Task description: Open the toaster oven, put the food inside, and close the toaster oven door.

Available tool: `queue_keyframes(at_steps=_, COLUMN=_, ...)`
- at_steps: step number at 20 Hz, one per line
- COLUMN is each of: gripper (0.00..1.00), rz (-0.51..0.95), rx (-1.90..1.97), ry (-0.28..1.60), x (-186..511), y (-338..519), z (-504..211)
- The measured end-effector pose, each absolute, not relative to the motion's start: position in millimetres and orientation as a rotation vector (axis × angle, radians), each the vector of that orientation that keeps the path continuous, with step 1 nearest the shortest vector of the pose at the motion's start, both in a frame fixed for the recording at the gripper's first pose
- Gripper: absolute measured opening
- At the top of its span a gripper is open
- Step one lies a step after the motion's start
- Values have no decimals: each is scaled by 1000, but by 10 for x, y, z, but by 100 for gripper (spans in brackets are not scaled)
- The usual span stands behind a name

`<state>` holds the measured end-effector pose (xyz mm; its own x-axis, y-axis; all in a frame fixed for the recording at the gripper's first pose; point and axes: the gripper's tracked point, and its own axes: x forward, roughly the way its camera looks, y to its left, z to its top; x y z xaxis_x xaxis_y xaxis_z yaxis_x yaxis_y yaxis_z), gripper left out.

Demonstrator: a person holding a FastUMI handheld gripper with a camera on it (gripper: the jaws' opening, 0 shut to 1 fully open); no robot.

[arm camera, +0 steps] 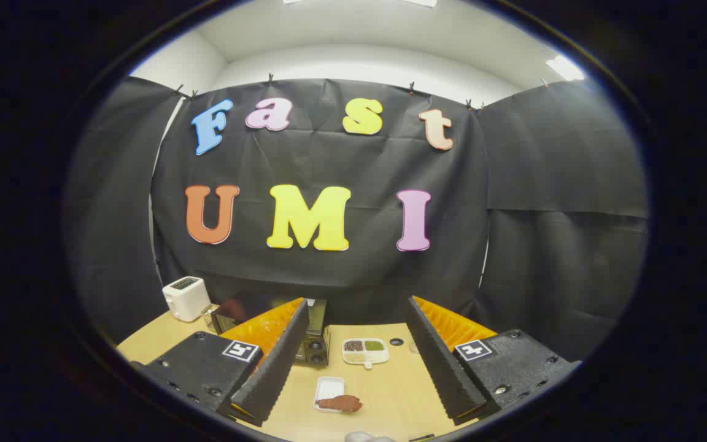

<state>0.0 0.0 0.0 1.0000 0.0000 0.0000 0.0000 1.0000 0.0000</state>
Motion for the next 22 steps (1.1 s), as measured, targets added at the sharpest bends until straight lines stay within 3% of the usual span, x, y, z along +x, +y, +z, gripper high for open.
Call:
queue_keyframes(at_steps=15, gripper=100, rz=10, rx=-1, ry=11, x=7, y=258, z=-105)
queue_keyframes(at_steps=22, gripper=100, rz=26, rx=27, ry=50, x=473, y=788, z=-415)
